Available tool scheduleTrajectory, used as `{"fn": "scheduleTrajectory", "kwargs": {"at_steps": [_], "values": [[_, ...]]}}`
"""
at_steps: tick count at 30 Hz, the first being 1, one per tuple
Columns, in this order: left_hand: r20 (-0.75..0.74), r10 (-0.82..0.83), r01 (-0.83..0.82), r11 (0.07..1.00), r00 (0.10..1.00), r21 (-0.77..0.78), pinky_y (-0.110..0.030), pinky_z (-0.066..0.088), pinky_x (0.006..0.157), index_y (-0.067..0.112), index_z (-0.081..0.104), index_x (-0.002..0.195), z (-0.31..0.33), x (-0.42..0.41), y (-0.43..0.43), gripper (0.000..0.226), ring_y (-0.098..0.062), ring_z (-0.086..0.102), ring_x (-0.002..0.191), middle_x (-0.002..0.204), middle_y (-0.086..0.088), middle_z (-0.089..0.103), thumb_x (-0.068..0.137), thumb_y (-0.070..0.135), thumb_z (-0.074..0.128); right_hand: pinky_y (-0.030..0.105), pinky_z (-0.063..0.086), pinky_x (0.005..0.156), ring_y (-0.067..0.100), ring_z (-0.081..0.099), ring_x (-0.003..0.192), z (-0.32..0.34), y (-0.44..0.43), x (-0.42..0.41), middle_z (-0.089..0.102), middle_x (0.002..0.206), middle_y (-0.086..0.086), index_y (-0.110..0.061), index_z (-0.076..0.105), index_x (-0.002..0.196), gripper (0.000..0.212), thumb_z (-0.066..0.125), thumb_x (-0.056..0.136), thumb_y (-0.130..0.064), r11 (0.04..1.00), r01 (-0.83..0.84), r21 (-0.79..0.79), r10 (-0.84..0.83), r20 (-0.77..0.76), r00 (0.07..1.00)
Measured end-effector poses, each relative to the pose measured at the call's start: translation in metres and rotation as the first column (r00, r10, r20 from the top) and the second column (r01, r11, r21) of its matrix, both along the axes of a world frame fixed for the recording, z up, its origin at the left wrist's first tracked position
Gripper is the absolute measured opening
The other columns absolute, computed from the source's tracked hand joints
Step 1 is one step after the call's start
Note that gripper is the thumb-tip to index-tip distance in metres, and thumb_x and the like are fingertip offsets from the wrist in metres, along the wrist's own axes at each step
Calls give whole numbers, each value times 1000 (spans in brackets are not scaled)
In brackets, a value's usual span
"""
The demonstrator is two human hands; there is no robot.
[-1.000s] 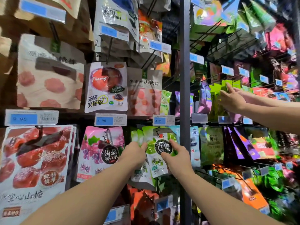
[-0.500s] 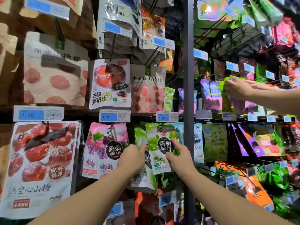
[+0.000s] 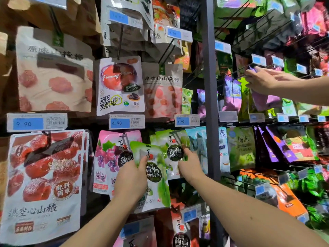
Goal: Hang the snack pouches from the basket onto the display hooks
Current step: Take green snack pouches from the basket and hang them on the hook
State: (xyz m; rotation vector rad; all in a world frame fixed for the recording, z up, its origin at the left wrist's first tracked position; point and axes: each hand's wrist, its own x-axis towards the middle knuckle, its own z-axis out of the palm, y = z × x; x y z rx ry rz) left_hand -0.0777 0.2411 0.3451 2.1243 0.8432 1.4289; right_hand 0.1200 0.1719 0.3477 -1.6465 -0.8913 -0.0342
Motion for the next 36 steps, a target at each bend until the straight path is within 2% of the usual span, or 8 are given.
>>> {"fn": "scheduleTrajectory", "kwargs": {"at_steps": [4, 9, 15, 20, 23, 28, 32, 36], "values": [[21, -16, 16, 1000, 1000, 4, -32, 34, 47, 12, 44, 58, -2, 2, 8, 60, -22, 46, 46, 51, -3, 49, 102, 53, 45, 42, 55, 96, 32, 59, 111, -5, 21, 9, 52, 127, 7, -30, 49, 144, 75, 50, 75, -1, 994, -12, -111, 19, 68, 998], [52, -65, 65, 998, 997, -14, -32, 34, 46, 9, 46, 54, -1, 1, 14, 61, -22, 44, 42, 45, -4, 47, 103, 46, 49, 33, 42, 114, 22, 50, 133, -8, 44, 25, 52, 142, -1, -30, 43, 151, 88, 49, 71, 6, 991, -43, -129, 53, 77, 996], [45, -61, 62, 998, 997, -9, -31, 29, 49, 15, 38, 52, 0, 0, 15, 60, -18, 39, 42, 41, 5, 38, 104, 43, 49, 36, 41, 115, 30, 40, 145, 16, 41, 13, -1, 167, 12, -42, 14, 161, 96, 42, 87, 13, 911, 32, -412, 41, 168, 985], [36, -71, 73, 996, 997, -59, -31, 34, 50, 13, 40, 54, 1, 2, 14, 59, -20, 41, 43, 45, -1, 43, 104, 45, 49, 36, 35, 114, 33, 34, 145, 13, 30, 3, 24, 159, 21, -25, 26, 160, 69, 46, 98, -6, 937, 102, -333, -25, 228, 973], [9, -13, 13, 995, 1000, -95, -30, 32, 50, 14, 39, 55, 3, 4, 5, 59, -19, 40, 43, 47, 0, 42, 104, 48, 47, 29, 41, 96, 16, 55, 109, 9, 10, -14, 47, 137, 10, -12, 53, 142, 39, 47, 104, -18, 997, 55, -51, -44, 204, 978], [-1, 58, -57, 986, 998, -155, -31, 33, 52, 14, 43, 59, 13, 11, -12, 58, -20, 45, 49, 54, -2, 49, 104, 50, 45, 46, 50, 105, 17, 61, 112, 1, -27, -39, 59, 132, -7, -33, 46, 150, 77, 56, 84, -70, 970, -242, -8, 242, 60, 968], [71, 40, -25, 979, 997, -201, -33, 40, 54, 9, 51, 62, 22, 17, -19, 56, -23, 52, 54, 59, -6, 55, 103, 48, 49, 34, 43, 108, 13, 51, 129, 6, -54, -60, 48, 140, -10, -41, 27, 157, 84, 75, 88, -47, 920, -367, -135, 380, 88, 921], [88, 23, -4, 979, 996, -206, -32, 29, 51, 11, 47, 56, 29, 16, -30, 57, -21, 50, 53, 55, -4, 51, 100, 46, 55, 27, 40, 106, 13, 48, 134, 7, -58, -57, 48, 144, -4, -34, 38, 156, 83, 82, 85, -29, 939, -339, -52, 342, 70, 937]]}}
